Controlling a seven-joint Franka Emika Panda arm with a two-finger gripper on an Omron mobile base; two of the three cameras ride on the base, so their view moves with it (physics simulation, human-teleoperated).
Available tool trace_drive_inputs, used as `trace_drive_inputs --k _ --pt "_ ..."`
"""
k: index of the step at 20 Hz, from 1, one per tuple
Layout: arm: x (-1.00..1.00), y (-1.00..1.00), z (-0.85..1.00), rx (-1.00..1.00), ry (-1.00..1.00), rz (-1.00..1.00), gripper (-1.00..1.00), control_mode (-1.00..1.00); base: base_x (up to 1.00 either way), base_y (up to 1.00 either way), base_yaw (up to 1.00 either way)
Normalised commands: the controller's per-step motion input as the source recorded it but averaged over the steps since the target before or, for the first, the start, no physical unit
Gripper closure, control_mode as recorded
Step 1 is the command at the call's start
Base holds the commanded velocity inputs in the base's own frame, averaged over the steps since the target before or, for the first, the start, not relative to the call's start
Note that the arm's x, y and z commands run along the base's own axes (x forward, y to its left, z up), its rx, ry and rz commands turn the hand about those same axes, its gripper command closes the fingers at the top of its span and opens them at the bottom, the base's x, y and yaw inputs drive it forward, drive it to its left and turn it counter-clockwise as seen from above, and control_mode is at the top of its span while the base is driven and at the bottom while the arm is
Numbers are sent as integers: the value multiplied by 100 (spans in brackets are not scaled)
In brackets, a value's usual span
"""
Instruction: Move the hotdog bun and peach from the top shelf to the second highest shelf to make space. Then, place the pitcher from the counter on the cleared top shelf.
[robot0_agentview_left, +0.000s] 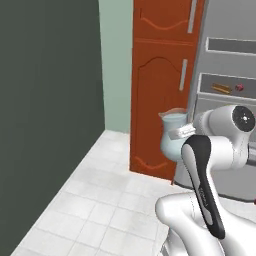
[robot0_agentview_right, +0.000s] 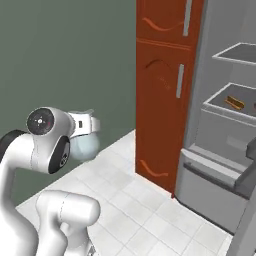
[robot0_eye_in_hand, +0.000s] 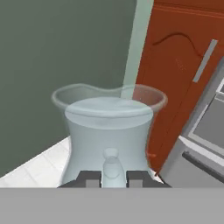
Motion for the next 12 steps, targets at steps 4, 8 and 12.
trace_drive_inputs --k 4,8,12 --pt "0 0 0 0 0 0 100 100 56 0 -59" --pt "0 0 0 0 0 0 100 100 64 2 -57" --pt "0 0 0 0 0 0 100 100 78 23 -49"
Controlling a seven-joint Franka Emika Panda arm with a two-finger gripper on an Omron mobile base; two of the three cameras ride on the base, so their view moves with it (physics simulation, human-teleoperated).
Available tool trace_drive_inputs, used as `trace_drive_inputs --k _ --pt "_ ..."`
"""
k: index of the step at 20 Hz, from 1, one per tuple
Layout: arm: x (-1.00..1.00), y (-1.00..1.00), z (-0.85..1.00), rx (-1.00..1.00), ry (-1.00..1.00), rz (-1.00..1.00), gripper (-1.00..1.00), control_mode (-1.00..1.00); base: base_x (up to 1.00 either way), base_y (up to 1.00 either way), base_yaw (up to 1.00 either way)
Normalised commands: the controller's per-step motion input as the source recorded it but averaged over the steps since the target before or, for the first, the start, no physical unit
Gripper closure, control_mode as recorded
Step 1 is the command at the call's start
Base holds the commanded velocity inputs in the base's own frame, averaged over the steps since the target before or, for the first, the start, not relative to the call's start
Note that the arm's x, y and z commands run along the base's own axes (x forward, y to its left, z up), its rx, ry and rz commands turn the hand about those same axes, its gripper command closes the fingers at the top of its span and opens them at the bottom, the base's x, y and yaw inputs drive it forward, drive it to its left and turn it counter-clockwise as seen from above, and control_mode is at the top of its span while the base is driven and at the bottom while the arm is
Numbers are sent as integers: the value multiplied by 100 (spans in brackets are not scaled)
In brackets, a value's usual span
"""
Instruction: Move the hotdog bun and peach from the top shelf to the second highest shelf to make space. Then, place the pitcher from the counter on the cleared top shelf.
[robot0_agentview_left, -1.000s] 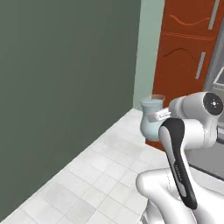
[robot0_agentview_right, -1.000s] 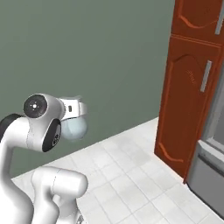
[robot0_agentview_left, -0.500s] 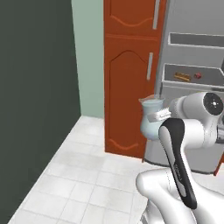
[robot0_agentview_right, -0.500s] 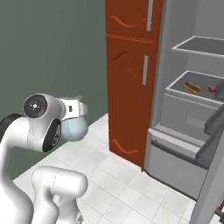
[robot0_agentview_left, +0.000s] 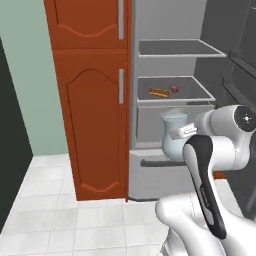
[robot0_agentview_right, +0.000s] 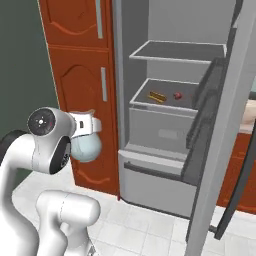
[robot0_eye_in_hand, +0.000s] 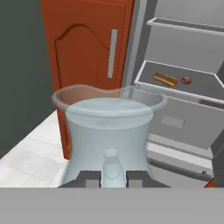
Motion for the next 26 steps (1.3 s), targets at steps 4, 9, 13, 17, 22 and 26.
trace_drive_inputs --k 4,9,13,17,22,26 --pt "0 0 0 0 0 0 100 100 85 26 -41" --pt "0 0 0 0 0 0 100 100 82 11 -29" --pt "0 0 0 0 0 0 100 100 73 0 -17" --pt "0 0 0 0 0 0 100 100 61 -4 -10" --pt "0 0 0 0 0 0 100 100 31 -25 -4" --pt "0 0 0 0 0 0 100 100 22 -34 0"
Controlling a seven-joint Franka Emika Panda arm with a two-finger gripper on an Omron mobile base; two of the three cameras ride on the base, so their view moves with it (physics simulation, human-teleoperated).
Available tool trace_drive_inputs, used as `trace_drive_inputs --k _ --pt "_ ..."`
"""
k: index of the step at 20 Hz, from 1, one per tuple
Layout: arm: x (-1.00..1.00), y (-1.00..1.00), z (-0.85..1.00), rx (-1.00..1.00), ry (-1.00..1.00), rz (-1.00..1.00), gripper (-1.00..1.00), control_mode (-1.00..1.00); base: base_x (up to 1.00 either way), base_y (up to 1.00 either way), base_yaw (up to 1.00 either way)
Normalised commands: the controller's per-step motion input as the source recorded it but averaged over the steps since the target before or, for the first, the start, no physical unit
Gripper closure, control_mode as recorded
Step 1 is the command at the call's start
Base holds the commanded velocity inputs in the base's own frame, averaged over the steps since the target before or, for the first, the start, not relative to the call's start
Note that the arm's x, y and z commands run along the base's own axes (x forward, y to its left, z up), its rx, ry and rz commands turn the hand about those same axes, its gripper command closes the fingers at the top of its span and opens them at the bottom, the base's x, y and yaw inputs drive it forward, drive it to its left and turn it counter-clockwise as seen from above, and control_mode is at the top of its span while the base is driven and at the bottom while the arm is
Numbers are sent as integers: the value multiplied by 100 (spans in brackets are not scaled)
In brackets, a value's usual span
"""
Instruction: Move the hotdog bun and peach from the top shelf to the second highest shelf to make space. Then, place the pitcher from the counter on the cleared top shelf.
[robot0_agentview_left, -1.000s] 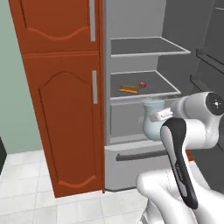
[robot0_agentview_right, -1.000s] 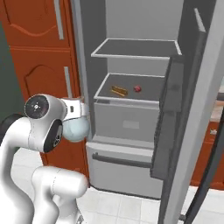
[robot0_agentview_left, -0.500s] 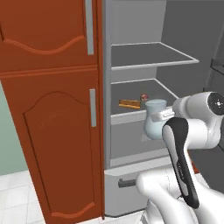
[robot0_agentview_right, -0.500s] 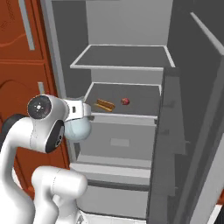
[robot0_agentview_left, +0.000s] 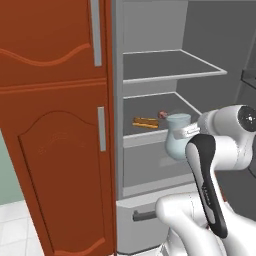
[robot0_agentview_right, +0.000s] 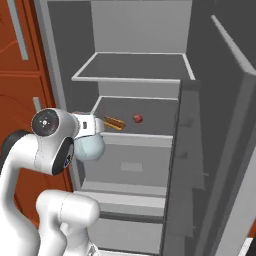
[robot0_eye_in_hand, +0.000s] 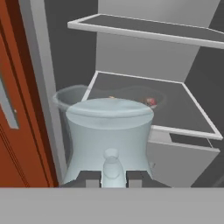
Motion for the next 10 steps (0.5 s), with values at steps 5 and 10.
trace_drive_inputs --k 5,10 --pt "0 0 0 0 0 0 100 100 20 -44 0" --pt "0 0 0 0 0 0 100 100 27 -27 0"
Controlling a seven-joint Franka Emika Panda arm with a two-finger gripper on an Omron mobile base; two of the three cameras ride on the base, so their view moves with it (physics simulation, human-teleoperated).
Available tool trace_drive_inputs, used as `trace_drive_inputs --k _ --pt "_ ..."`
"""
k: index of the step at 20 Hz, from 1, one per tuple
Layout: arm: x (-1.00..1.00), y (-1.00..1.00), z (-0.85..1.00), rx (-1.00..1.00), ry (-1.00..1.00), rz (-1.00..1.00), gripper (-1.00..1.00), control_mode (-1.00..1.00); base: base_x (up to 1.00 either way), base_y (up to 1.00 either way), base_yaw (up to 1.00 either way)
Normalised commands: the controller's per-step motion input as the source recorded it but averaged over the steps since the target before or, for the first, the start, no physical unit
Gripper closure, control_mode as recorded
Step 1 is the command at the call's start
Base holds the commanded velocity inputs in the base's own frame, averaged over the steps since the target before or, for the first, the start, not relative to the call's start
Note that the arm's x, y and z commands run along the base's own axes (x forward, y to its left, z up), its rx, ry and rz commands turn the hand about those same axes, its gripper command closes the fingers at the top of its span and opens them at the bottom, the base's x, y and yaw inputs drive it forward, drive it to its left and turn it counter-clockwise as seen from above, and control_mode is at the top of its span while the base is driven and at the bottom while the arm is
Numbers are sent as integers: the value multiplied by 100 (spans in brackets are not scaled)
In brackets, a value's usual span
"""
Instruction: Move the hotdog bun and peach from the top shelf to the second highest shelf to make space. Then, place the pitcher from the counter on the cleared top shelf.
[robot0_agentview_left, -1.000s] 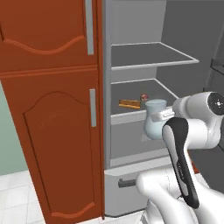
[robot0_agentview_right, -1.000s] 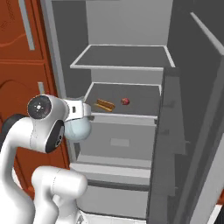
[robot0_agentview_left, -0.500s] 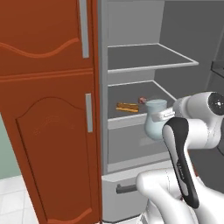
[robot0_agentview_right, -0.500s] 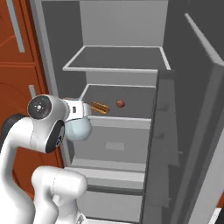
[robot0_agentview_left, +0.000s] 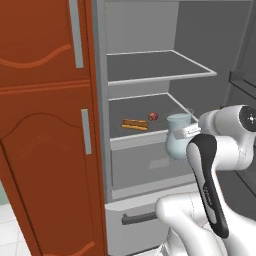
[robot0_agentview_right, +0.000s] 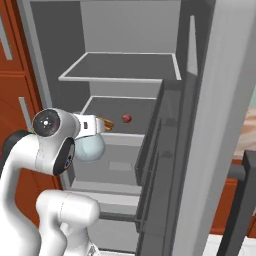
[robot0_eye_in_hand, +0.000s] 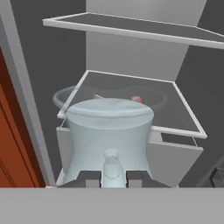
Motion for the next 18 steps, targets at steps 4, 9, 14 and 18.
trace_drive_inputs --k 4,9,14,18 --pt "0 0 0 0 0 0 100 100 35 2 0" --pt "17 4 -5 0 -2 0 100 -100 17 6 0" --pt "3 0 3 0 -14 -2 100 -100 0 0 0" --pt "0 0 33 0 -23 -2 100 -100 0 0 0"
